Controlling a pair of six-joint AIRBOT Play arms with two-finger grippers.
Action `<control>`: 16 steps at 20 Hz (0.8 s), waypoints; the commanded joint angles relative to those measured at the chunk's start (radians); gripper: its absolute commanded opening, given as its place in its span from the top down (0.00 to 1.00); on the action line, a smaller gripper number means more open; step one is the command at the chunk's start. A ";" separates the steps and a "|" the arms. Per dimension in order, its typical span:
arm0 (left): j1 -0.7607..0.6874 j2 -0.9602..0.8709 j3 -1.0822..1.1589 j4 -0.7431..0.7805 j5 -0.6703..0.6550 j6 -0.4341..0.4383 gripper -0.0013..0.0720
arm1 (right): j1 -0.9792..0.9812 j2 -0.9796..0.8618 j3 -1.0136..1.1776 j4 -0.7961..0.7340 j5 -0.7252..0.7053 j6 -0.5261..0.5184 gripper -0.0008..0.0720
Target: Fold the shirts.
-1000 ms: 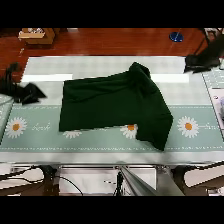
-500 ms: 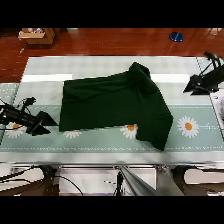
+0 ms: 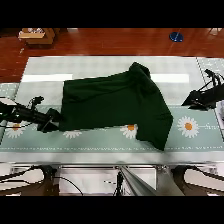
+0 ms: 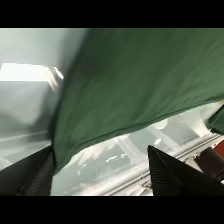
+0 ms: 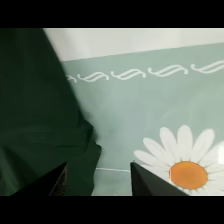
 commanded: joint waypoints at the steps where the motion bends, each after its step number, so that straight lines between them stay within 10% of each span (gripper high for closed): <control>1: -0.068 -0.031 -0.002 0.010 0.087 -0.031 0.34 | -0.006 0.039 -0.032 0.012 -0.019 -0.006 0.34; 3: -0.104 -0.055 -0.002 0.010 0.085 -0.029 0.75 | -0.011 0.045 -0.032 0.012 -0.014 -0.005 0.34; 5: -0.119 -0.062 -0.002 0.011 0.080 -0.015 0.95 | -0.035 0.045 -0.036 0.009 -0.012 -0.006 0.30; 16: -0.111 -0.040 -0.001 0.010 0.018 0.068 0.95 | -0.147 0.045 -0.385 0.354 -0.231 -0.153 0.26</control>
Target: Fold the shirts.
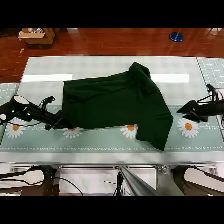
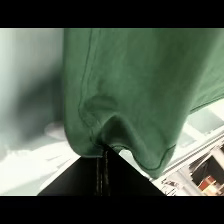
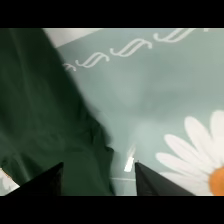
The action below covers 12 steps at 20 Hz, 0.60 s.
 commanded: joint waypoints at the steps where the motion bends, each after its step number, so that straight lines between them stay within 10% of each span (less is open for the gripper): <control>1: 0.000 0.013 0.000 -0.006 -0.016 0.015 0.95 | -0.006 0.001 -0.106 0.100 -0.093 -0.037 0.26; 9: 0.000 0.014 0.014 -0.061 -0.015 0.053 0.95 | 0.074 -0.007 -0.211 0.169 -0.237 -0.037 0.28; 12: 0.000 0.017 0.057 -0.108 -0.029 0.072 0.95 | 0.171 -0.011 -0.201 0.214 -0.308 -0.038 0.93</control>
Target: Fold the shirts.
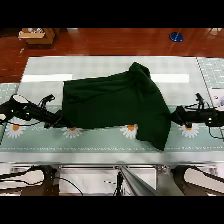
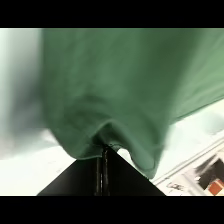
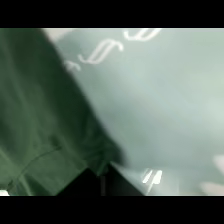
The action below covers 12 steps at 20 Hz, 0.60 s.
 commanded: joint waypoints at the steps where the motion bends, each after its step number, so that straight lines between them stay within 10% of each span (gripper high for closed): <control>1: 0.000 0.010 0.060 -0.070 -0.045 0.036 0.95 | 0.076 -0.003 0.019 0.085 -0.065 -0.008 0.95; 12: 0.079 0.447 0.914 -0.233 -0.017 0.004 0.95 | 0.067 0.470 0.835 0.060 0.068 0.089 0.95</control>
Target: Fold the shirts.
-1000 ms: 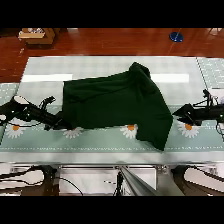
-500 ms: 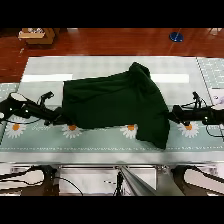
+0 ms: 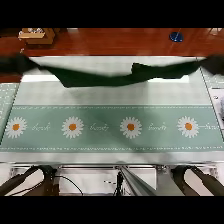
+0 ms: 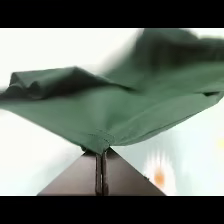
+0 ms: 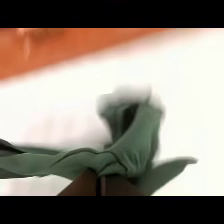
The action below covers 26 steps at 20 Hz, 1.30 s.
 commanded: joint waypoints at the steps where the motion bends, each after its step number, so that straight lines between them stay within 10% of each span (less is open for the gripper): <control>1: 0.016 0.140 0.321 -0.036 0.069 -0.065 0.95 | 0.002 0.123 0.300 -0.087 -0.007 0.112 0.95; 8: 0.016 0.333 0.631 0.266 0.072 -0.267 0.96 | 0.002 0.159 0.805 -0.340 0.095 0.312 0.95; 12: 0.016 0.438 0.631 0.389 -0.150 -0.347 0.96 | 0.002 0.225 0.864 -0.452 0.283 0.356 0.95; 18: 0.016 0.475 0.629 0.497 -0.387 -0.344 0.96 | 0.003 0.300 0.864 -0.679 0.439 0.351 0.95; 26: -0.003 0.329 0.327 0.496 -0.366 -0.272 0.96 | 0.003 -0.046 0.752 -0.547 0.574 0.306 0.95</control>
